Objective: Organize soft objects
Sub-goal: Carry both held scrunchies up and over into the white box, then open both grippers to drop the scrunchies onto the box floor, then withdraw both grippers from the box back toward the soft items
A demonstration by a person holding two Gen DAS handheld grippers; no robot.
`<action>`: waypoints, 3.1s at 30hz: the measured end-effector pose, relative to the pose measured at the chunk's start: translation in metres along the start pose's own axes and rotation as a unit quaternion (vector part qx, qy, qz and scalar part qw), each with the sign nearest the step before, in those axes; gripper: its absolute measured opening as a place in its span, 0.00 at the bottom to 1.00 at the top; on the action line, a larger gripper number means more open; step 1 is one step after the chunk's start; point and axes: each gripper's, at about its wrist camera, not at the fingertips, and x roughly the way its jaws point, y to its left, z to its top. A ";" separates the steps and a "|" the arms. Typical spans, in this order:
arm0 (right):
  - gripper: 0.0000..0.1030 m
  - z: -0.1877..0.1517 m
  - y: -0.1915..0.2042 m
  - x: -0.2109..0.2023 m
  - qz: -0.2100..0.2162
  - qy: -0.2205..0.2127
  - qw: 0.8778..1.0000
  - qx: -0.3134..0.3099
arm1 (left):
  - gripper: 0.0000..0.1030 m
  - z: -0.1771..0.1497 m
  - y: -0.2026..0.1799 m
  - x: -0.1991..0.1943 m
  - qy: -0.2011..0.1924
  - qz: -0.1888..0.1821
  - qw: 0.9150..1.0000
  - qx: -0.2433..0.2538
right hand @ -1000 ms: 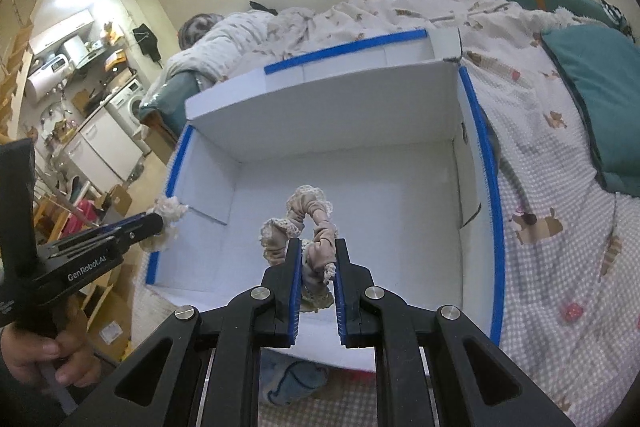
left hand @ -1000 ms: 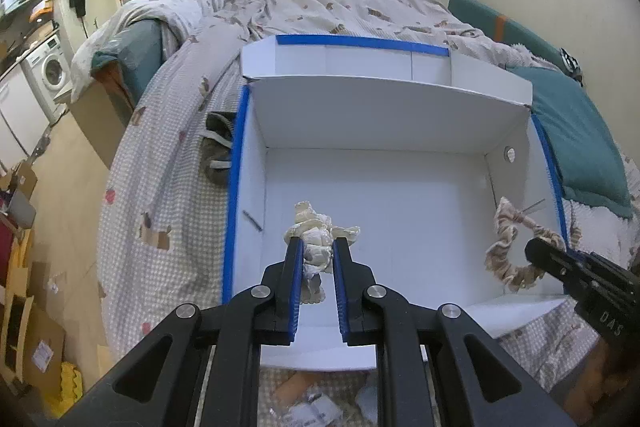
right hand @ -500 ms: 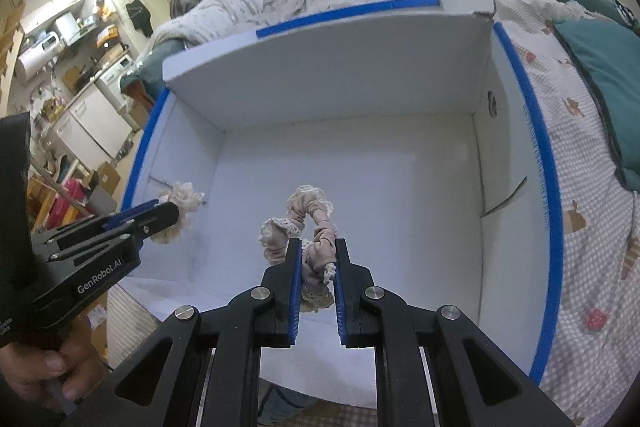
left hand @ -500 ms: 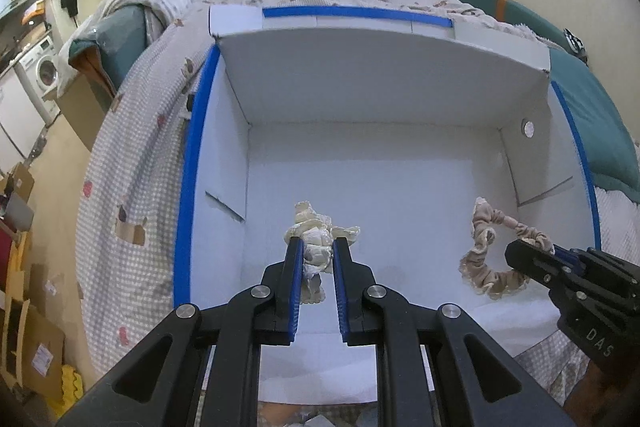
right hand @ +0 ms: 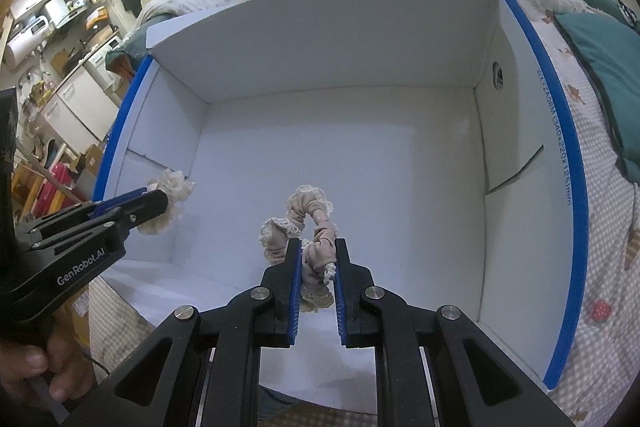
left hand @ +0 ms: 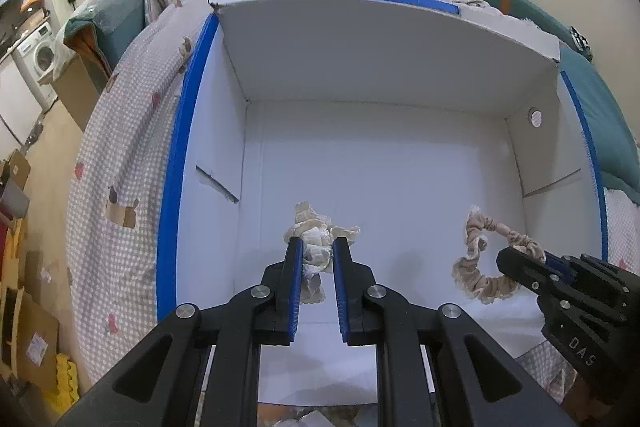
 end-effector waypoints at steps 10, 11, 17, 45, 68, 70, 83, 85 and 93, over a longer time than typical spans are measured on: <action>0.15 0.004 0.000 0.000 0.002 -0.002 1.000 0.005 | 0.14 -0.002 0.001 0.000 0.000 0.007 1.000 -0.003; 0.15 0.004 -0.001 0.001 0.002 -0.003 1.000 0.006 | 0.14 -0.002 0.001 0.000 0.001 0.008 1.000 -0.002; 0.15 0.003 -0.004 -0.001 0.001 -0.006 1.000 0.009 | 0.16 -0.003 0.002 0.001 0.006 0.006 1.000 -0.003; 0.75 0.008 -0.017 -0.010 0.000 -0.035 0.998 0.053 | 0.61 0.000 0.005 -0.013 -0.022 0.012 0.999 -0.019; 0.75 -0.013 -0.016 -0.057 -0.001 -0.068 0.996 0.058 | 0.61 -0.022 0.033 -0.070 -0.055 0.024 0.997 -0.045; 0.75 -0.019 -0.018 -0.062 -0.001 -0.066 0.996 0.063 | 0.62 -0.028 0.038 -0.074 -0.053 0.025 0.997 -0.052; 0.75 -0.049 -0.015 -0.088 -0.004 -0.068 0.995 0.072 | 0.62 -0.063 0.051 -0.101 -0.054 0.035 0.996 -0.065; 0.75 -0.053 -0.013 -0.089 -0.002 -0.065 0.995 0.073 | 0.62 -0.068 0.053 -0.104 -0.052 0.035 0.996 -0.067; 0.75 -0.076 -0.004 -0.093 0.004 -0.052 0.996 0.066 | 0.62 -0.094 0.056 -0.110 -0.032 0.038 0.996 -0.069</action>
